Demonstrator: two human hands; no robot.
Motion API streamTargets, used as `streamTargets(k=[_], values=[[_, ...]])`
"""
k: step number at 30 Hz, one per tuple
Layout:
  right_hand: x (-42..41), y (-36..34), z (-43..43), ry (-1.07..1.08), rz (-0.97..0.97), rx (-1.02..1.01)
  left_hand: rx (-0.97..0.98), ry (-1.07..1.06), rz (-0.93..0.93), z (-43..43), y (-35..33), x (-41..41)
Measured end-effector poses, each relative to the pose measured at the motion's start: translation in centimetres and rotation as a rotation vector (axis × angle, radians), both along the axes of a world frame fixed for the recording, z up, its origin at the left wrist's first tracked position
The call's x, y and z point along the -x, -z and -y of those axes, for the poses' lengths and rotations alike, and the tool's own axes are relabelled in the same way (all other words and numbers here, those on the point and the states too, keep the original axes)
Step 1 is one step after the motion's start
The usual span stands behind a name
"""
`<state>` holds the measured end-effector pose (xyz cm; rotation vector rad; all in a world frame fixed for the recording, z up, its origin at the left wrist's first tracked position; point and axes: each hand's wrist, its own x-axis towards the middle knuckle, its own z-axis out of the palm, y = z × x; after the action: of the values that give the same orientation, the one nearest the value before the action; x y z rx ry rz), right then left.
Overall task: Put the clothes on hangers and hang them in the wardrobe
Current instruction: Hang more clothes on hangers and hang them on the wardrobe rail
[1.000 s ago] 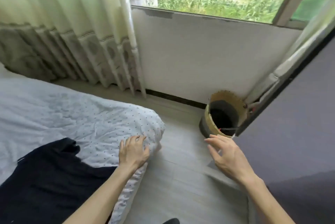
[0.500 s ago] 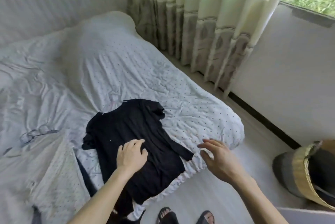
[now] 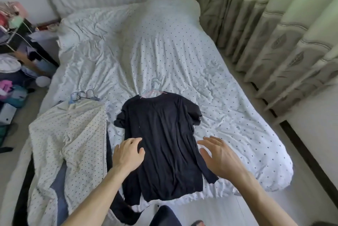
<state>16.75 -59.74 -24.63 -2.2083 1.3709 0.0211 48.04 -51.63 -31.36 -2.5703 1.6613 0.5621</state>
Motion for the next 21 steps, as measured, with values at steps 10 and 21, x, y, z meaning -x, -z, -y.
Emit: streamTargets(k=[10,21], values=[[-7.8,4.1,11.8,0.018,-0.063,-0.060,-0.091,0.000,-0.027,10.0,5.2,-7.6],[-16.3,17.9,23.4,0.000,-0.311,-0.367,-0.294,-0.037,-0.111,26.9,14.6,-17.8]])
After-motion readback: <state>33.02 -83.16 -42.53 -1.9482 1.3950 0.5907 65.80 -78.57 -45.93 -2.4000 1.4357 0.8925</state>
